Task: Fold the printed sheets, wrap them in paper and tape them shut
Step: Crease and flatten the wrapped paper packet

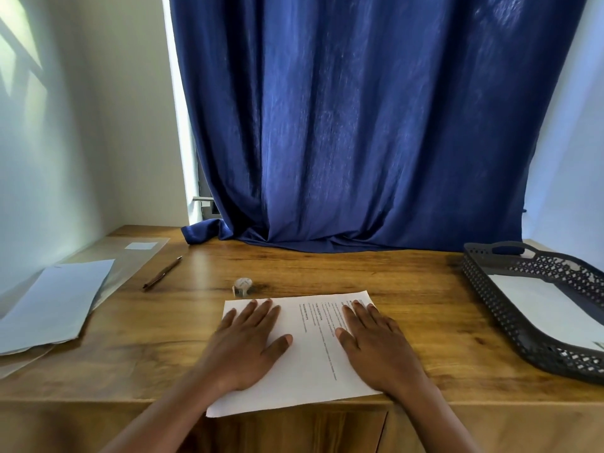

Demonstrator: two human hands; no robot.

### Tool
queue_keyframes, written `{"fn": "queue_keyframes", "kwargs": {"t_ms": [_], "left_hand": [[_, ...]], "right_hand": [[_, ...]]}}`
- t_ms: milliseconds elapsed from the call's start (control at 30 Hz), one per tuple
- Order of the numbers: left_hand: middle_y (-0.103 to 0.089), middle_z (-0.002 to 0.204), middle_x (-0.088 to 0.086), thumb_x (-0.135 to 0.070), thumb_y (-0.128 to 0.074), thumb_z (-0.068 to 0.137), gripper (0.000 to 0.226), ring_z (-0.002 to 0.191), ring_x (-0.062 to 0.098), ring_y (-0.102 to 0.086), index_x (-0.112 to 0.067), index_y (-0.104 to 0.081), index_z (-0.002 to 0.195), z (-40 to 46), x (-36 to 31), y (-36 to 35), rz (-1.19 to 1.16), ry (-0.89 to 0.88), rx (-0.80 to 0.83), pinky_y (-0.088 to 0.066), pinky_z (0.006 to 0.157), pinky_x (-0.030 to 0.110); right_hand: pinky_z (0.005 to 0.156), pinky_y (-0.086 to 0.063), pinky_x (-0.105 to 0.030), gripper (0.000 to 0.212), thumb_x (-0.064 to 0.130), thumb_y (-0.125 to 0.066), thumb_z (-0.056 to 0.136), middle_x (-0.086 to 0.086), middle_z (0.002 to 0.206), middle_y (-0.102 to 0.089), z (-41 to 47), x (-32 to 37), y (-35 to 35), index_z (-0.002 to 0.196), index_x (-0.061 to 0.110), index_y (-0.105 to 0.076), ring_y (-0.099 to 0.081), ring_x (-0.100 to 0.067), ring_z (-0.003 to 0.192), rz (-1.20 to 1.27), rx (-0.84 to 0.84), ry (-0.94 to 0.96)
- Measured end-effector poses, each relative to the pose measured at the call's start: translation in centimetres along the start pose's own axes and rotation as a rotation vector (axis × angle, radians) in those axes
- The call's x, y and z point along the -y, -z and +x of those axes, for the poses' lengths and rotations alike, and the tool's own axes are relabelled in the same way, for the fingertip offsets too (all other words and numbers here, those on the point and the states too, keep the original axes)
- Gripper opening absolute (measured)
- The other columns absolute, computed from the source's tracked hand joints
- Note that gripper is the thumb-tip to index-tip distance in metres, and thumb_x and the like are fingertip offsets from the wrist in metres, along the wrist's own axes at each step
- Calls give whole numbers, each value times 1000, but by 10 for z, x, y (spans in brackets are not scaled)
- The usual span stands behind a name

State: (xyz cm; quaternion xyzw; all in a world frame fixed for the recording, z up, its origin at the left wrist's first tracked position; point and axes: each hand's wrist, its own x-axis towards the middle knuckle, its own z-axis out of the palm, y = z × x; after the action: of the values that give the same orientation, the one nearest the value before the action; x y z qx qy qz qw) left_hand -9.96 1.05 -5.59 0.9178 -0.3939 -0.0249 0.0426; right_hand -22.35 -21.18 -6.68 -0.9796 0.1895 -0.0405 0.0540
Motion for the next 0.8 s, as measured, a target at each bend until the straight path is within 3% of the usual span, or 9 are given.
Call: {"fn": "queue_keyframes", "kwargs": {"t_ms": [167,333,433,500,600,700,800], "left_hand": [[12,170,-11,-85,13,70,107,156,9,15,-33,7,163,-10,20,3,-1,59,3,7,127,36],[13,169,-10,-85,15,68,108,156,11,15,-32,9,162,-12,21,2,6,69,-16,7,127,37],[13,170,-9,-85,16,69,108,156,12,14,-32,9,162,-10,22,-2,10,70,-35,7,127,38],[12,170,-8,-85,16,70,107,156,12,14,-32,8,163,-10,22,-4,10,69,-44,7,127,38],[12,170,-8,-84,14,73,104,156,11,14,-32,8,163,-9,24,-6,16,65,-57,7,127,38],[11,170,-9,-84,14,72,105,156,10,13,-32,6,163,-9,26,-7,22,64,-61,6,126,37],[11,170,-9,-85,15,69,108,156,9,13,-33,6,163,-9,25,-6,15,69,-56,6,127,36]], "right_hand": [[126,1,-40,83,67,8,87,8,169,5,-1,-1,1,161,31,1,7,-14,156,-1,6,-2],[126,-1,-40,102,75,18,70,9,169,4,-1,-1,3,161,32,-1,6,-13,156,25,27,2],[127,-3,-46,77,70,-3,95,7,170,-2,-2,1,7,162,31,-7,2,-15,156,19,19,-21],[126,-3,-52,68,62,-11,101,3,170,-4,-6,14,10,161,29,-8,2,-19,157,-60,-20,-34],[124,5,-49,91,78,10,84,6,170,-1,-19,52,16,161,32,-8,6,-17,156,-16,2,87],[124,10,-45,78,72,-3,91,9,170,3,-30,84,10,161,36,-7,11,-12,155,99,77,236],[121,13,-40,72,71,-9,96,10,169,7,-29,85,3,160,38,-3,14,-11,155,71,115,264]]}}
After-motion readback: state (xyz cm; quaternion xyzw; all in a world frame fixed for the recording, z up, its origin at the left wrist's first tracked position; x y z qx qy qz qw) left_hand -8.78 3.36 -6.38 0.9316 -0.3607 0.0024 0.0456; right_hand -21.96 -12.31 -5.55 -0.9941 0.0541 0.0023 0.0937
